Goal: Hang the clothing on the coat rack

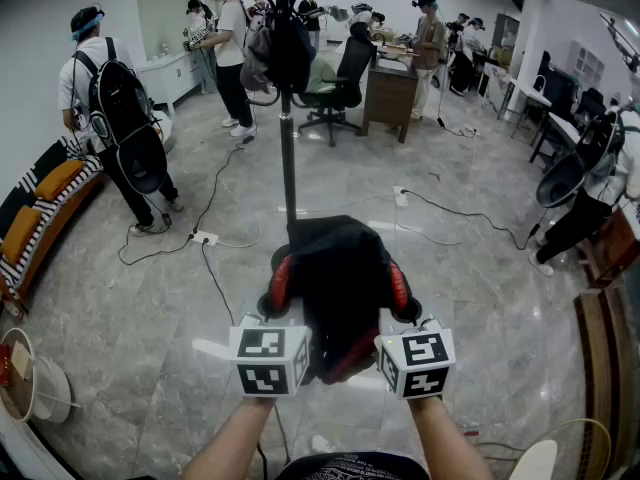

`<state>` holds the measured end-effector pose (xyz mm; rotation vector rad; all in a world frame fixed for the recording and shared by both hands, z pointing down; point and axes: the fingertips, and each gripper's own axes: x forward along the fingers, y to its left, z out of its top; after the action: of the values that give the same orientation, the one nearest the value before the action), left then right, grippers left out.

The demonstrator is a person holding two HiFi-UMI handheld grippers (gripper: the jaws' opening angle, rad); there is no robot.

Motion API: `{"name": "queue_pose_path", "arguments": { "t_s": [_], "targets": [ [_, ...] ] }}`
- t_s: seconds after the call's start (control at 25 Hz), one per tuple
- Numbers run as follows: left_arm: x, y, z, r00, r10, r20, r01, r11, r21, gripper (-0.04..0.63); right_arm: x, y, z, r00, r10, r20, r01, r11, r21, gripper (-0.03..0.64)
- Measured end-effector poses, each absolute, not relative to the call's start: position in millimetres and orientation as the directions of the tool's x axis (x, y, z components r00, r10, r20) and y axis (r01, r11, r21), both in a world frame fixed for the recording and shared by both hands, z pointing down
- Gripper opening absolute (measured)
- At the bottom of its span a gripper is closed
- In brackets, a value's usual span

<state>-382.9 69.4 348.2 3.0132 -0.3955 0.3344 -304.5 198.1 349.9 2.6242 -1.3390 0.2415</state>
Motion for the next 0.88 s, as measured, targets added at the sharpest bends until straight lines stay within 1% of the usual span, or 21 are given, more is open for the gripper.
{"name": "queue_pose_path", "arguments": {
  "t_s": [0.48, 0.72, 0.88],
  "targets": [
    [-357.6, 68.8, 355.4, 0.944, -0.209, 0.255, -0.230, -0.972, 0.056, 0.017, -283.1, 201.6, 359.6, 0.584, -0.776, 0.238, -0.806, -0.590, 0.056, 0.017],
    [-338.1, 74.0, 365.9, 0.936, -0.228, 0.269, -0.249, -0.967, 0.047, 0.017, -262.7, 204.6, 370.8, 0.561, -0.794, 0.234, -0.821, -0.569, 0.037, 0.017],
    [-312.9, 75.1, 368.5, 0.928, -0.253, 0.274, -0.274, -0.961, 0.041, 0.017, -235.3, 203.4, 373.3, 0.534, -0.817, 0.219, -0.839, -0.544, 0.016, 0.017]
  ]
}}
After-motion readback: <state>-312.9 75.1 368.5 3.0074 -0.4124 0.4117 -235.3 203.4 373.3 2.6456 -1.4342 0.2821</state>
